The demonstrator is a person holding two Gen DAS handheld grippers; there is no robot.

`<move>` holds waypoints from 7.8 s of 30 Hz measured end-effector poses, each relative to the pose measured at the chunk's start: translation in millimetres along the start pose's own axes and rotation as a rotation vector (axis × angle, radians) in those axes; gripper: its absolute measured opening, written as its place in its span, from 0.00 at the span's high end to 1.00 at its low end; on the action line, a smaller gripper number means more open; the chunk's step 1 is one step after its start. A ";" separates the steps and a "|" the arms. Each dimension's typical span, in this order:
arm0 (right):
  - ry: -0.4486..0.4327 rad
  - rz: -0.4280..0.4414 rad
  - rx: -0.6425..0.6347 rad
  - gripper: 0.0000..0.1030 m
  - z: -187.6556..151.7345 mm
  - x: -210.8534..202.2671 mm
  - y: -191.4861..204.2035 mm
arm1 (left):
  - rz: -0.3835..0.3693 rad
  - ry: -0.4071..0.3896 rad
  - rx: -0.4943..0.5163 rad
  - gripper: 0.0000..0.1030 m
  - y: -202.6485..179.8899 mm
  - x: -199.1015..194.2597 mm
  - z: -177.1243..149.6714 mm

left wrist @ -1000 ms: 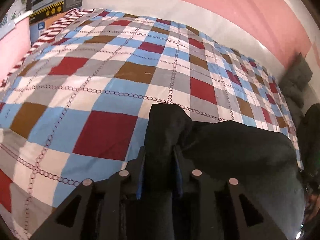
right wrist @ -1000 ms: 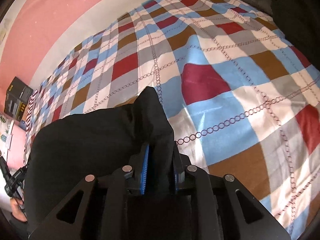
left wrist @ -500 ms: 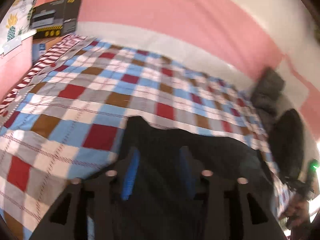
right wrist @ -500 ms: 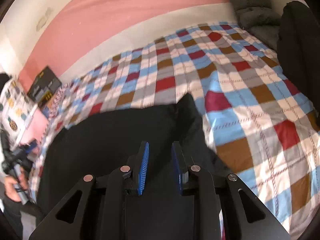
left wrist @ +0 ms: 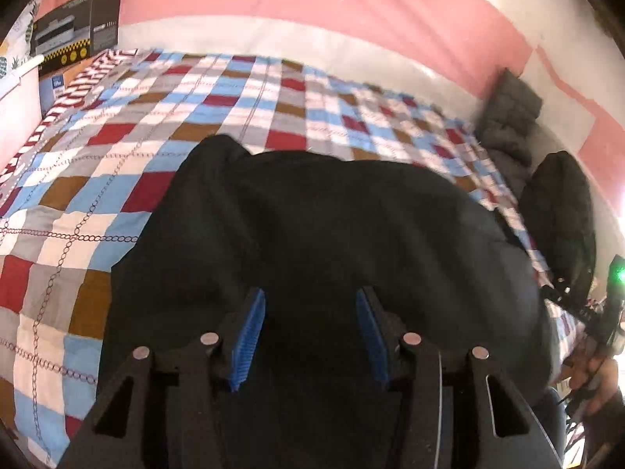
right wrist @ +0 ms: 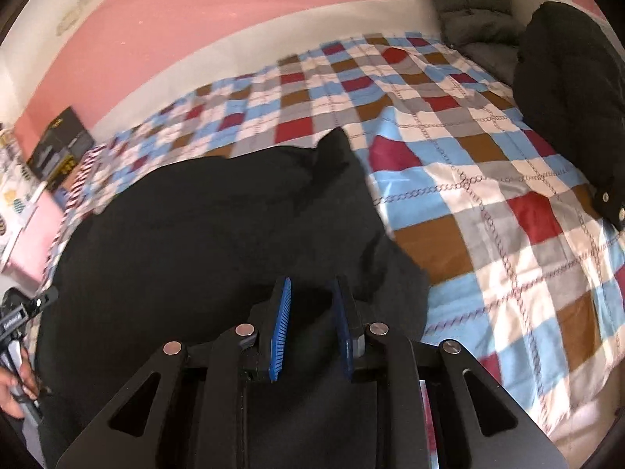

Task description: Fold large clothes

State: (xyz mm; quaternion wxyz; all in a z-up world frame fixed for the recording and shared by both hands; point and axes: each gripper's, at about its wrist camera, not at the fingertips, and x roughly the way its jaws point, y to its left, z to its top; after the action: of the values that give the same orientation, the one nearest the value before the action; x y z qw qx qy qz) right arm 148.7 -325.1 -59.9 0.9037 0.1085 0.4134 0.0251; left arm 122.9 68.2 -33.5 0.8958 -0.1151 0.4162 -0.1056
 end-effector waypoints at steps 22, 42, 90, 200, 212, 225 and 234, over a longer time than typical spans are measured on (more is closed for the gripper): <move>-0.040 -0.055 -0.161 0.71 -65.8 -4.2 48.1 | 0.022 0.019 0.079 0.47 -35.9 4.4 -54.1; 0.037 -0.095 0.064 0.73 -60.2 -19.9 -4.4 | 0.205 0.013 -0.084 0.52 54.5 -34.3 -66.6; 0.060 -0.007 0.049 0.44 20.5 63.5 -22.2 | 0.230 0.033 0.047 0.43 42.4 52.1 18.1; 0.181 0.464 0.037 0.65 198.6 182.6 132.5 | 0.115 -0.051 -0.130 0.68 211.6 76.1 241.6; 0.289 0.381 0.191 0.32 162.6 233.8 83.4 | 0.110 0.022 -0.345 0.35 292.1 136.4 192.6; 0.149 0.220 -0.124 0.75 140.7 153.8 121.1 | 0.138 -0.097 -0.250 0.37 257.1 65.9 149.6; 0.176 0.134 -0.149 0.75 123.8 153.0 118.7 | 0.173 -0.052 -0.333 0.39 259.6 65.9 130.9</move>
State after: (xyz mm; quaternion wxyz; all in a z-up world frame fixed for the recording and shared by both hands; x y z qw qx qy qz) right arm 347.7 -210.5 -69.0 0.8658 0.0659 0.4799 0.1254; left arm 289.5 311.9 -75.3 0.8806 -0.2282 0.4128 0.0453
